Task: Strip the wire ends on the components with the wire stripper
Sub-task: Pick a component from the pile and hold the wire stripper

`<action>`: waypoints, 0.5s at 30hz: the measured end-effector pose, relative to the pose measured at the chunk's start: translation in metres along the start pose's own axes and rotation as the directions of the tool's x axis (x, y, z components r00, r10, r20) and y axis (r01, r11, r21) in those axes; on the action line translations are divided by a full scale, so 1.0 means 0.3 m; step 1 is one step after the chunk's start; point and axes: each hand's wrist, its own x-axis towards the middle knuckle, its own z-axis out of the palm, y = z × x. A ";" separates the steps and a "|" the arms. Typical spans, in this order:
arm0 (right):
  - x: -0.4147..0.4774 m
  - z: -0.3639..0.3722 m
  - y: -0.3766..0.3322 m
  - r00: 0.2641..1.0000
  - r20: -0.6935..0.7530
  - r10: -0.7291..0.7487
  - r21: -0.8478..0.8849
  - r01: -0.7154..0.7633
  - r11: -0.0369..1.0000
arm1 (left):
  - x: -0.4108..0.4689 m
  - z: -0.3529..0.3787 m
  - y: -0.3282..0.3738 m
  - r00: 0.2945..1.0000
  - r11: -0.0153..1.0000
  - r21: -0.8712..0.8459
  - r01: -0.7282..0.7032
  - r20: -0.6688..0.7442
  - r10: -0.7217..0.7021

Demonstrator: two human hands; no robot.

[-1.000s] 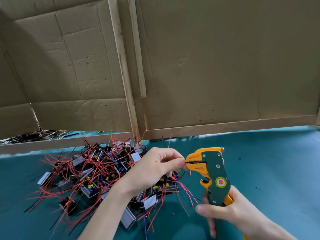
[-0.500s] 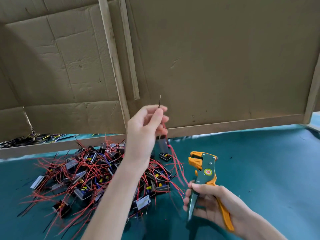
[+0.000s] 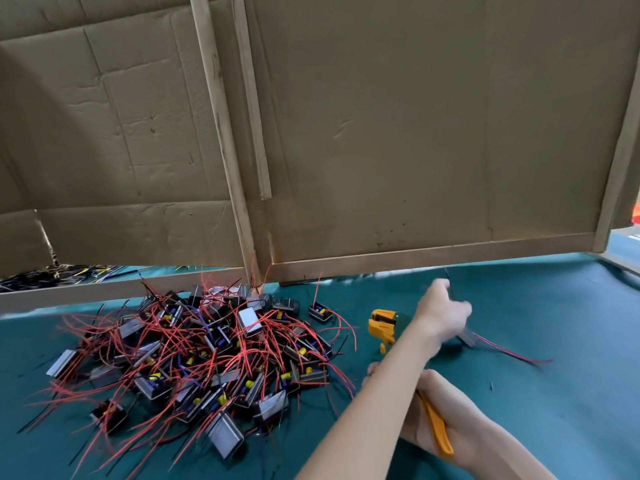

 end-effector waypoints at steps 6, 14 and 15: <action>0.084 0.404 -0.398 0.998 -0.057 0.030 -0.155 -0.039 0.987 | -0.039 -0.235 -0.002 0.969 0.976 -0.104 -0.193 -0.178 0.173; 0.096 0.408 -0.435 0.994 -0.102 -0.024 -0.151 0.008 0.988 | -0.003 -0.532 -0.206 0.828 0.818 0.480 0.316 -0.560 0.009; 0.101 0.403 -0.436 0.994 -0.104 -0.031 -0.168 0.013 0.986 | 0.006 -0.533 -0.218 0.831 0.794 0.514 0.326 -0.556 0.019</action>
